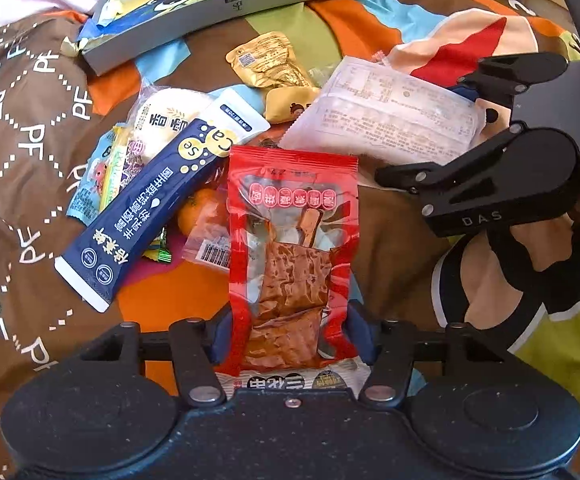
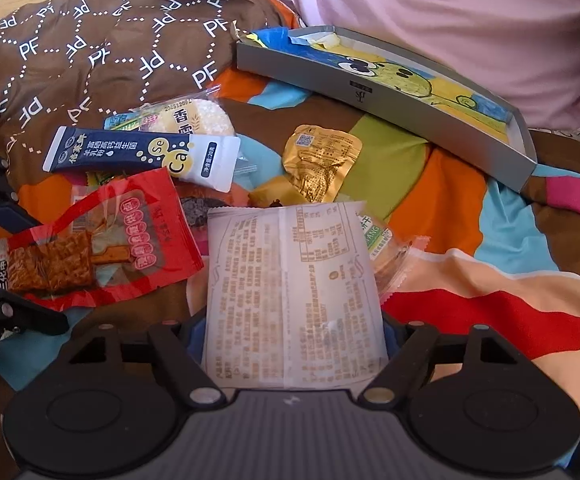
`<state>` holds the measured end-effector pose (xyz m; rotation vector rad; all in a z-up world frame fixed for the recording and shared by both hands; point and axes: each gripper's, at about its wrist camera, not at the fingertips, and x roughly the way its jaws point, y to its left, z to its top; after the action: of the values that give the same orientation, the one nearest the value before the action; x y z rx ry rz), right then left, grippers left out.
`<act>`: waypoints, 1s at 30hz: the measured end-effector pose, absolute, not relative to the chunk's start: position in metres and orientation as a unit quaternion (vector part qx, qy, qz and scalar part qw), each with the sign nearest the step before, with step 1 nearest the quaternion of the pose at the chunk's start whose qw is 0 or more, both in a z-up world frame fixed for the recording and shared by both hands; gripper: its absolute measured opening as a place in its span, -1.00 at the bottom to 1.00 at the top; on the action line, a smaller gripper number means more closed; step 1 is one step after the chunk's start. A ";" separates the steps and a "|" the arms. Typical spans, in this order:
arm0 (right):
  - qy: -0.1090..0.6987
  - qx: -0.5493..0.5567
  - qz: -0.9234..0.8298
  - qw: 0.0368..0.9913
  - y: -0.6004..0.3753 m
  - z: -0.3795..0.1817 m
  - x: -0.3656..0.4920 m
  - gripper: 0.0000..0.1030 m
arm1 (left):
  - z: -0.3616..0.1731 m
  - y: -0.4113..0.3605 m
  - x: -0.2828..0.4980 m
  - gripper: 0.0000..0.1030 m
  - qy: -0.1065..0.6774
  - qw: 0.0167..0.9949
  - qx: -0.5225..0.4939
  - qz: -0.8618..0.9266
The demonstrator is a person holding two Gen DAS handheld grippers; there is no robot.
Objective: Organize snacks
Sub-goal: 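Close the left tool on the red spicy-strip packet and lift it, then carry both packets to the gray tray and release the white packet from the right tool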
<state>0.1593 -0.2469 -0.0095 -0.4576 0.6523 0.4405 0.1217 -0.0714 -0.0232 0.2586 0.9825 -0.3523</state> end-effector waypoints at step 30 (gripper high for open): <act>0.220 -0.341 0.178 0.896 -0.229 -0.009 0.132 0.49 | -0.018 -0.064 0.099 -0.03 0.415 0.899 0.062 -0.129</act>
<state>0.1316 -0.2286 -0.0089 -0.7068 0.4561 0.3690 0.0991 -0.0642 -0.0183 0.1274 0.8585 -0.2679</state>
